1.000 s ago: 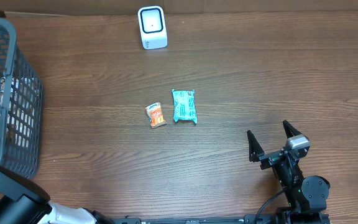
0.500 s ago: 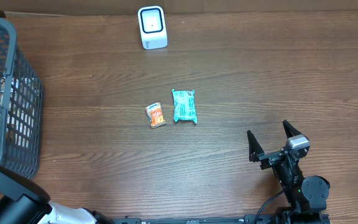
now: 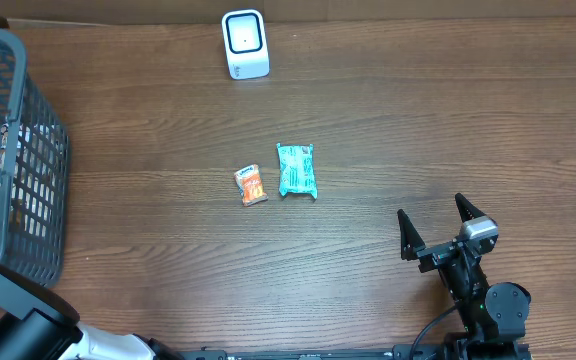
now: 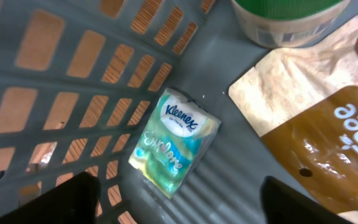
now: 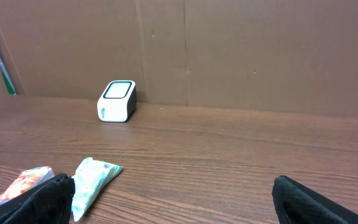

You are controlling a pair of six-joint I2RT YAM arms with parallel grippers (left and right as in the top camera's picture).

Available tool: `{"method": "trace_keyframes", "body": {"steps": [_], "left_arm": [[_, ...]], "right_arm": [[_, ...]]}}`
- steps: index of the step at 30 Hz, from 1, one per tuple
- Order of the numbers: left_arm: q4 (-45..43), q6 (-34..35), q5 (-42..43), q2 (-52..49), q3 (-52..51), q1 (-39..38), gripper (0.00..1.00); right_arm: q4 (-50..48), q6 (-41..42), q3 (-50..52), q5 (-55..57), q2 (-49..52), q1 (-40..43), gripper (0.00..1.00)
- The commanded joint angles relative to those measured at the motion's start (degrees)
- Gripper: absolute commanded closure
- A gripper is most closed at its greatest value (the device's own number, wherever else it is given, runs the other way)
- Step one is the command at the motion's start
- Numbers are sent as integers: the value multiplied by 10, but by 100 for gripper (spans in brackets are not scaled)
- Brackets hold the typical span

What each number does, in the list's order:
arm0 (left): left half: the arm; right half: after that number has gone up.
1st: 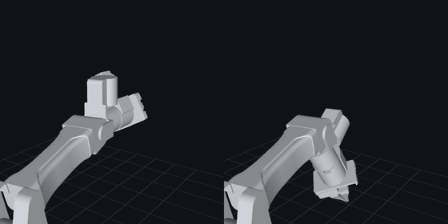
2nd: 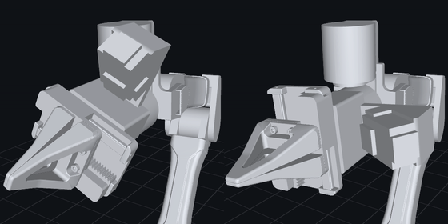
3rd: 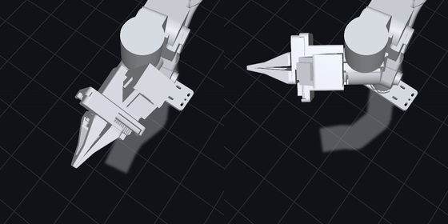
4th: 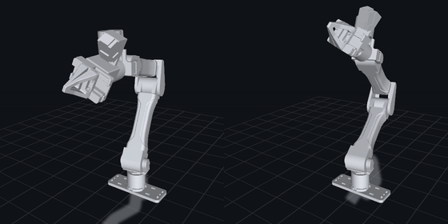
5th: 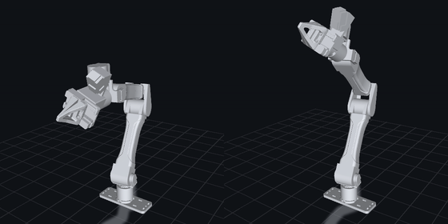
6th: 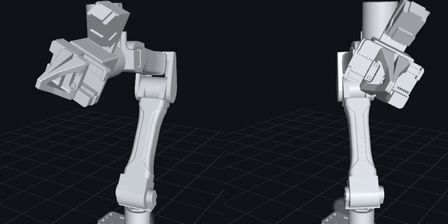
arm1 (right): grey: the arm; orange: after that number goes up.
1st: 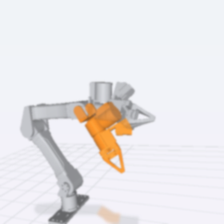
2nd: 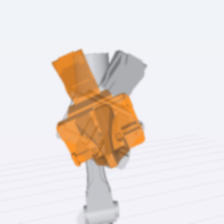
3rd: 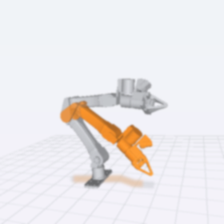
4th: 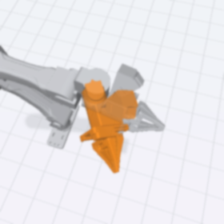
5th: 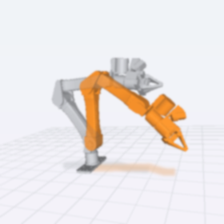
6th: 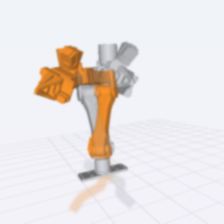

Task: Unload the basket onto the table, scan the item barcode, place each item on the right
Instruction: 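Reach the left gripper into the basket and grasp teal Kleenex pack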

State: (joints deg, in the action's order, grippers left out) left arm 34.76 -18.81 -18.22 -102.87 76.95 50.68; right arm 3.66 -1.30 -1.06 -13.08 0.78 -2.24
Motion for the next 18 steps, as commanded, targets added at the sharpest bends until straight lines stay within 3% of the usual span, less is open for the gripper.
{"method": "trace_keyframes", "body": {"steps": [1,6,18], "left_arm": [[-1,-20,-9,-28,-4,2,25],[0,-22,-28,-52,-4,5,41],[-21,-22,-59,-107,-4,12,43]], "right_arm": [[-3,-1,6,4,-6,0,0],[-3,-1,6,4,-6,0,0],[-3,-1,6,4,-6,0,0]]}}
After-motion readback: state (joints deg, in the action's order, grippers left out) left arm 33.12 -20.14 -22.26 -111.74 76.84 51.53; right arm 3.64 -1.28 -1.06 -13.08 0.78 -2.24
